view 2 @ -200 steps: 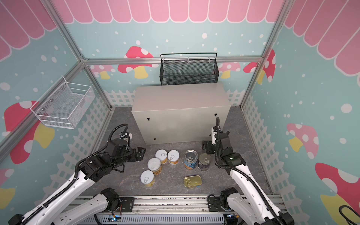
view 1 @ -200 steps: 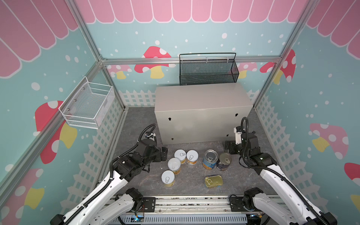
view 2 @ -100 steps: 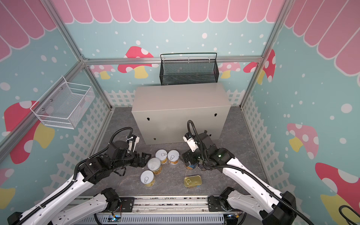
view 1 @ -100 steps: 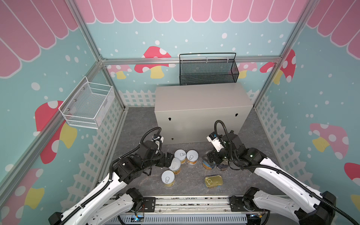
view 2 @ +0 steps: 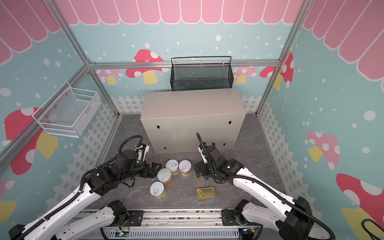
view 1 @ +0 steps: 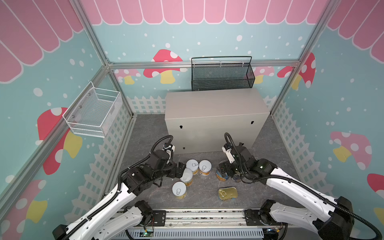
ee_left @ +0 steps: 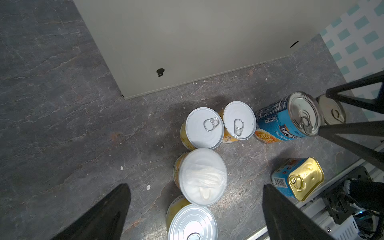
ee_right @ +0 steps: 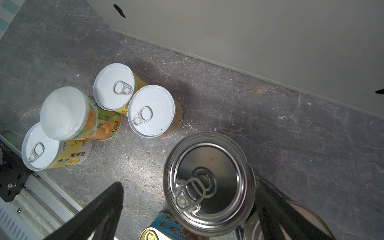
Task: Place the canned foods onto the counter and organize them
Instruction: 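Grasp the silver can with right gripper while left approaches blue can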
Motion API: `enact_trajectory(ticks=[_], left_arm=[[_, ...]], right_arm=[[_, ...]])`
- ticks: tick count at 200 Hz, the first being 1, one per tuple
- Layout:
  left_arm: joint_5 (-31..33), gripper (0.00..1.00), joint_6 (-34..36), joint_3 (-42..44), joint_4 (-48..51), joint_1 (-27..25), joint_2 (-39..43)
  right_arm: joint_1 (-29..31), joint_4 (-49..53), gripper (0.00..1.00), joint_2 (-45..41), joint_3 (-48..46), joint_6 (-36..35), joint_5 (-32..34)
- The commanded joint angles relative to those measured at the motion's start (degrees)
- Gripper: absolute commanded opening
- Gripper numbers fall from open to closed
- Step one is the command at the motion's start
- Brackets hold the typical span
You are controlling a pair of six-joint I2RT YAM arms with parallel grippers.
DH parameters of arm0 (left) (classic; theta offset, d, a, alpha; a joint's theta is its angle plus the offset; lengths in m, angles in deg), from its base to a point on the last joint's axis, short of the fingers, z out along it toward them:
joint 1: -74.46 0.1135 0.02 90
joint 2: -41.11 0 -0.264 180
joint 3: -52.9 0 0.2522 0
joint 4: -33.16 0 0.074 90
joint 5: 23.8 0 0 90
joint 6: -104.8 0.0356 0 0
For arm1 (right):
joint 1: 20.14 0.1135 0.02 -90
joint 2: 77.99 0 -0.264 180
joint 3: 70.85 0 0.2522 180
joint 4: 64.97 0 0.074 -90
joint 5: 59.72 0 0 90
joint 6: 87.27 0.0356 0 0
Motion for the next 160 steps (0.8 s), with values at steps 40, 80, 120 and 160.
enact_trajectory(ticks=[40,80,120,160], left_arm=[[-0.15,0.99,2.19,-3.01,-3.72,-0.24,-4.42],[1.29,0.99,-0.33,-1.61,-7.84,-0.33,-3.92],[1.89,0.99,0.16,-1.19,-8.24,-0.41,-4.18],[2.15,0.99,0.89,-1.33,-8.61,-0.46,-4.83]], right_arm=[[0.46,-1.91,1.0,2.06,-1.41,0.25,4.61],[0.29,-2.56,1.0,7.67,0.14,-1.93,6.26],[0.29,-3.4,0.99,9.89,0.6,-3.82,3.98],[0.46,-1.56,0.99,8.96,-1.2,-2.37,3.63]])
